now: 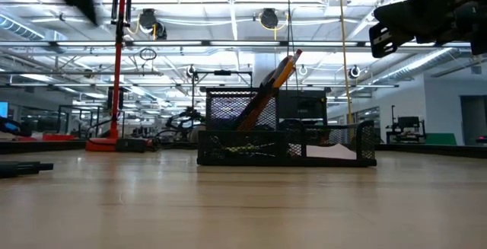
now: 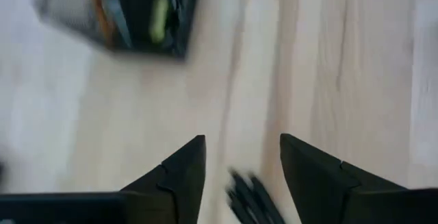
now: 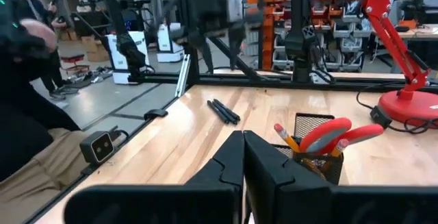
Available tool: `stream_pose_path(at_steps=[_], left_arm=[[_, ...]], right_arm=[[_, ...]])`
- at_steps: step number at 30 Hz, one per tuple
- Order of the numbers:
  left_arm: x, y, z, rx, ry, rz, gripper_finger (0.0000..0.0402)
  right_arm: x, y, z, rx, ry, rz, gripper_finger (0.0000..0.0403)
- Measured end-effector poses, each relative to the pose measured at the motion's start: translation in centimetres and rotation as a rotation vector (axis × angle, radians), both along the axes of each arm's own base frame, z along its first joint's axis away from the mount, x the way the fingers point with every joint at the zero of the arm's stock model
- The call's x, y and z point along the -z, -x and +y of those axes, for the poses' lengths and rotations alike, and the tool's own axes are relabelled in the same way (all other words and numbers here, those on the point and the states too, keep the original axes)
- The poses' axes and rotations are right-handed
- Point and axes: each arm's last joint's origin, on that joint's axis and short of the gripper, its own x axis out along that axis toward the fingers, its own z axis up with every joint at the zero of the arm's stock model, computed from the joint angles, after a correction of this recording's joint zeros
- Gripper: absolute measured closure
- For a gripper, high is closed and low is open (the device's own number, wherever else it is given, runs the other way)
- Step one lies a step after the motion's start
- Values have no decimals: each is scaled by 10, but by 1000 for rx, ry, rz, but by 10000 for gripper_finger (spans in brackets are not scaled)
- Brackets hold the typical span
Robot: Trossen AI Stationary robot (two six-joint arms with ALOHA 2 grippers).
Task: Pick and place office supplies into organizer
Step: Put the black pen into the black desk organizer
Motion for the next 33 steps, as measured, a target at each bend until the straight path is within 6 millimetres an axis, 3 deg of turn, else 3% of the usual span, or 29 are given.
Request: stream_pose_path(at_steps=[7, 14, 33], left_arm=[[64, 37, -7, -287, 82, 33, 209], [105, 49, 2, -340, 162, 72, 204], [114, 49, 17, -357, 122, 110, 204]], right_arm=[[-1, 0, 0, 0, -1, -6, 403], [-1, -1, 0, 3, -1, -8, 403], [-1, -1, 0, 4, -1, -7, 403]])
